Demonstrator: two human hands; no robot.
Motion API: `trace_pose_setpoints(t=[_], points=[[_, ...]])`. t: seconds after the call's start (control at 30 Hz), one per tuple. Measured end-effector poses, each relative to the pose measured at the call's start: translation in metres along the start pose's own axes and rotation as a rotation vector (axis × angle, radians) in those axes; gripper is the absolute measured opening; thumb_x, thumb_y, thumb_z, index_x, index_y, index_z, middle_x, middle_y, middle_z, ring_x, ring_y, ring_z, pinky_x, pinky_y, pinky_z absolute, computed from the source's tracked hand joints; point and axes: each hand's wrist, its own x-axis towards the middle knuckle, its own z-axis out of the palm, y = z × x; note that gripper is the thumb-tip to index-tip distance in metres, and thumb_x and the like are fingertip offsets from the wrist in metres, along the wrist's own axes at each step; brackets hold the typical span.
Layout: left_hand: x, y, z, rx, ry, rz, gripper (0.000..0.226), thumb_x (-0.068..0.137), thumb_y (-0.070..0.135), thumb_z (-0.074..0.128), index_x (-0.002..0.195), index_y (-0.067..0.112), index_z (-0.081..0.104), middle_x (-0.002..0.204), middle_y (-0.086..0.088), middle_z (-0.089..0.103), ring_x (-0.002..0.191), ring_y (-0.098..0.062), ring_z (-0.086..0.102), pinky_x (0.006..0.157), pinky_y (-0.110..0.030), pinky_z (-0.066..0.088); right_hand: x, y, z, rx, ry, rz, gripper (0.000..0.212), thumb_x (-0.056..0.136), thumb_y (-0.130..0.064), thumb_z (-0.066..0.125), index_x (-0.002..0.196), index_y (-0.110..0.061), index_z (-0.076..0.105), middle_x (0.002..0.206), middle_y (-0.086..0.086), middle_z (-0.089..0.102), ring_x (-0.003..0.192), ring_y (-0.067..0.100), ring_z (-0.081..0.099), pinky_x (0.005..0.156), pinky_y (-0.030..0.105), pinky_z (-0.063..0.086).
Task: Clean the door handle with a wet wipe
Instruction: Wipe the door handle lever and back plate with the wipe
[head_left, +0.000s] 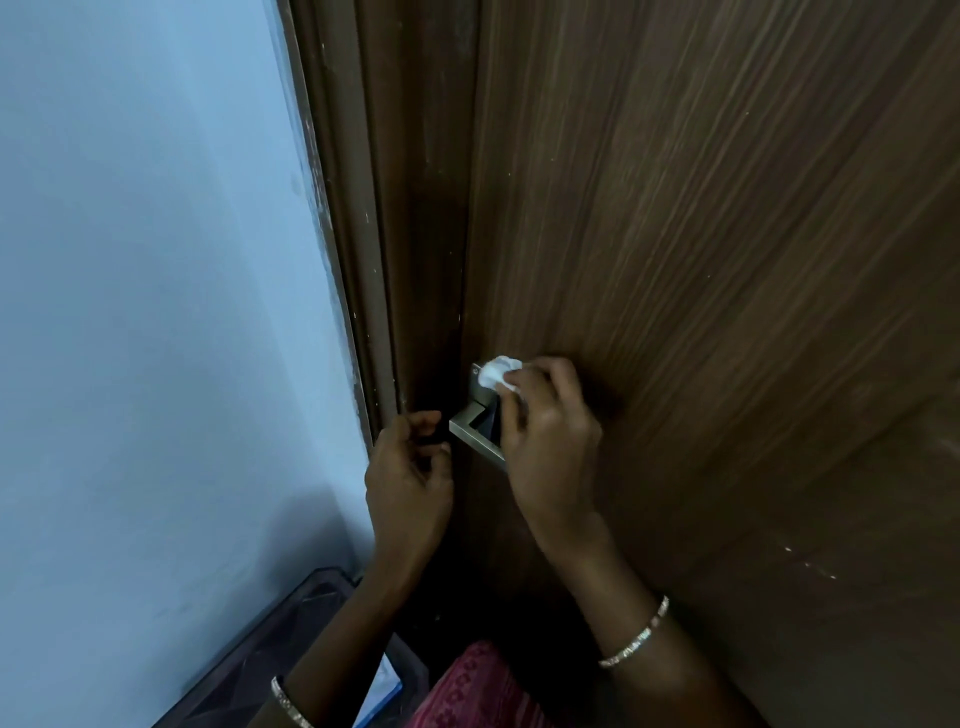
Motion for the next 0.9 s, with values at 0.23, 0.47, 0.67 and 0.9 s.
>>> trace_pose_setpoints(t=[0.23, 0.47, 0.67, 0.9], points=[[0.008, 0.007, 0.003, -0.039, 0.049, 0.04, 0.029, 0.087, 0.006, 0.062, 0.109, 0.024, 0.066, 0.106, 0.01, 0.068, 0.089, 0.007, 0.063, 0.076, -0.023, 0.054, -0.01, -0.004, 0.019, -0.061, -0.181, 0.097, 0.019, 0.095, -0.015, 0.068, 0.113, -0.01, 0.07, 0.103, 0.008, 0.075, 0.083, 0.016, 0.076, 0.066, 0.022, 0.058], [0.013, 0.008, 0.006, -0.034, 0.02, 0.058, 0.03, 0.086, 0.001, 0.063, 0.109, 0.021, 0.067, 0.107, 0.008, 0.069, 0.088, 0.007, 0.063, 0.071, -0.006, 0.048, -0.011, -0.004, 0.015, -0.017, -0.185, 0.185, 0.017, 0.095, -0.018, 0.068, 0.111, -0.011, 0.069, 0.092, 0.005, 0.078, 0.078, 0.013, 0.076, 0.061, 0.018, 0.056], [0.014, 0.009, 0.01, -0.026, 0.013, 0.047, 0.03, 0.086, 0.0, 0.062, 0.11, 0.019, 0.067, 0.108, 0.006, 0.069, 0.091, 0.004, 0.063, 0.078, -0.008, 0.048, 0.013, -0.013, 0.014, -0.145, -0.092, 0.119, 0.013, 0.085, -0.019, 0.08, 0.096, -0.011, 0.078, 0.082, 0.004, 0.073, 0.061, 0.015, 0.07, 0.052, 0.017, 0.042], [0.02, 0.007, 0.008, -0.002, 0.021, 0.044, 0.028, 0.086, 0.002, 0.063, 0.108, 0.02, 0.067, 0.104, 0.01, 0.069, 0.087, 0.006, 0.063, 0.072, -0.003, 0.045, 0.005, -0.01, 0.013, -0.359, -0.115, 0.062, 0.01, 0.081, -0.022, 0.082, 0.086, -0.015, 0.077, 0.064, -0.001, 0.068, 0.043, 0.012, 0.059, 0.041, 0.018, 0.032]])
